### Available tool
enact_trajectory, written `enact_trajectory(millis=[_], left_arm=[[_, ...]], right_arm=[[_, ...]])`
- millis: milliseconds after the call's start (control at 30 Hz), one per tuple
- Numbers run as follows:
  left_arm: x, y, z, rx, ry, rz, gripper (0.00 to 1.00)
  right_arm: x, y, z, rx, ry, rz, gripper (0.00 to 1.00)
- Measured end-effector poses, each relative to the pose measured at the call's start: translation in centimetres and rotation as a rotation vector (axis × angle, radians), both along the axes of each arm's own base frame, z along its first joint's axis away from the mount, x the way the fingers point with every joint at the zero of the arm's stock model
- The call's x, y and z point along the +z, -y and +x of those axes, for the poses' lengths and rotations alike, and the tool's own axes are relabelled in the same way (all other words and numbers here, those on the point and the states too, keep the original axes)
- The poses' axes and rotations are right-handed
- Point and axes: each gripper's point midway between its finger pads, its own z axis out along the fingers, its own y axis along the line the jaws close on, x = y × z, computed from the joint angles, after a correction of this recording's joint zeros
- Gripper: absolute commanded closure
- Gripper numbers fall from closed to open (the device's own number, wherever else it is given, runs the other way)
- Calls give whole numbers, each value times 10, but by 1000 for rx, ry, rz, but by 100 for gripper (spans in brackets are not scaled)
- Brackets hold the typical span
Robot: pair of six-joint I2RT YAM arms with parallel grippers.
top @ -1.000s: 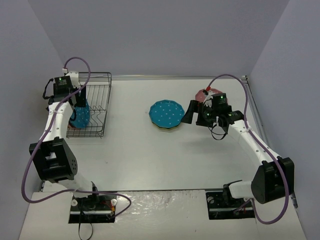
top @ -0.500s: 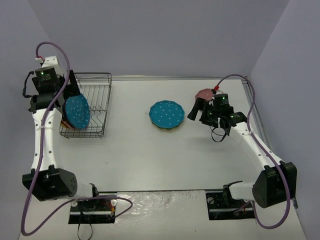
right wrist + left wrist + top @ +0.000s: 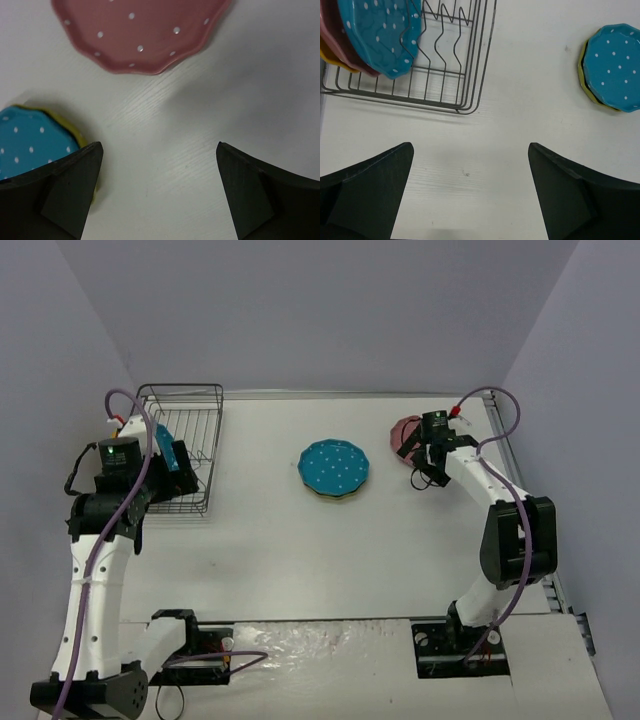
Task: Load the plates into the dish rack
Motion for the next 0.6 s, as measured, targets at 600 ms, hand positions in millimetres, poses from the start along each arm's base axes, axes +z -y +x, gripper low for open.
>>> enact_trajectory(millis=[600], left_arm=[[-39, 17, -46, -40, -112, -80, 3]], right_arm=[[-68, 63, 69, -348, -73, 4, 31]])
